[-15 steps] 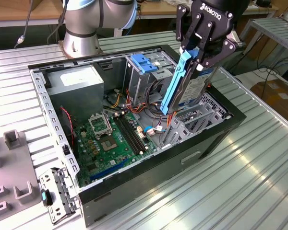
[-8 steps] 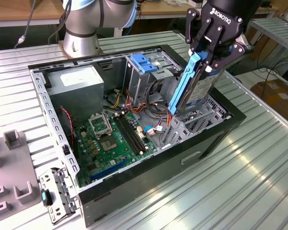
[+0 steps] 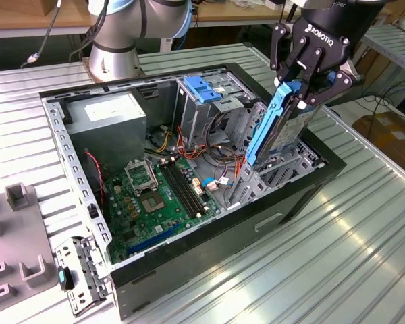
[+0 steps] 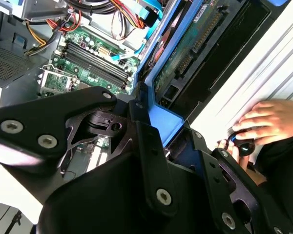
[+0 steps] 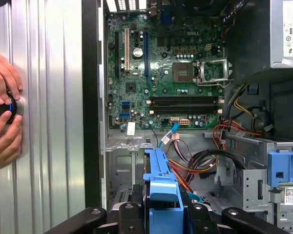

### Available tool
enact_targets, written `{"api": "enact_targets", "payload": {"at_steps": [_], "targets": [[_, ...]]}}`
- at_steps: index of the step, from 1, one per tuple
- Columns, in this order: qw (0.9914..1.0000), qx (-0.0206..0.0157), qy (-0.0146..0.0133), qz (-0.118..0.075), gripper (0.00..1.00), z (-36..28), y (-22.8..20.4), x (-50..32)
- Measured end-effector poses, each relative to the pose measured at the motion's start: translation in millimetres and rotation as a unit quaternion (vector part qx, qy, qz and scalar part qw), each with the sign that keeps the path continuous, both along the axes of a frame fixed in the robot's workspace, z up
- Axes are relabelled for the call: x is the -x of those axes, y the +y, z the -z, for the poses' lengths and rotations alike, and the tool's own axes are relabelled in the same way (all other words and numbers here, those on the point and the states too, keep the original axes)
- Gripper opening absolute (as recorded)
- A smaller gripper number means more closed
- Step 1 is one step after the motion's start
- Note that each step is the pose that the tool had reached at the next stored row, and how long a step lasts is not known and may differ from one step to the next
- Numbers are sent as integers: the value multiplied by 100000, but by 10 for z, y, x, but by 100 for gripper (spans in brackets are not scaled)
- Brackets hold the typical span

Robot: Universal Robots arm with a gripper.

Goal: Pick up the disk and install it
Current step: 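Insert the disk into the insertion slot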

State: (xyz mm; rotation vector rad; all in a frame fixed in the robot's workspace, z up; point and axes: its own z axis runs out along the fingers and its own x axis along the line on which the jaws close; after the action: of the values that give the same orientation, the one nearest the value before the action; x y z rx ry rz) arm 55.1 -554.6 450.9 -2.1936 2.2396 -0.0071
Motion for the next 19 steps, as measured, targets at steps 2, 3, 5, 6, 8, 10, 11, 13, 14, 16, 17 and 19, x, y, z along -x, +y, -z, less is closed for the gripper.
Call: {"api": "enact_targets", "payload": {"at_steps": [2, 3, 5, 6, 8, 10, 11, 13, 14, 16, 17, 19], "targets": [[100000, 20, 2, -4, 37, 6, 0, -24], [100000, 8, 1, -2, 37, 9, 0, -27], [100000, 5, 0, 1, 37, 15, 0, -30], [100000, 1, -1, -3, 37, 18, -1, -30], [100000, 1, -1, -1, 37, 26, -10, -30], [100000, -9, -3, -3, 37, 30, -15, -30], [100000, 0, -1, -5, 37, 30, -16, -31], [100000, 1, 0, -3, 37, 34, -24, -30], [100000, 7, -2, -4, 37, 37, -33, -31], [100000, -3, -1, 0, 37, 42, -41, -30], [100000, -2, -2, -1, 37, 44, -44, -30], [100000, 0, -2, -4, 37, 50, -53, -30]]}}
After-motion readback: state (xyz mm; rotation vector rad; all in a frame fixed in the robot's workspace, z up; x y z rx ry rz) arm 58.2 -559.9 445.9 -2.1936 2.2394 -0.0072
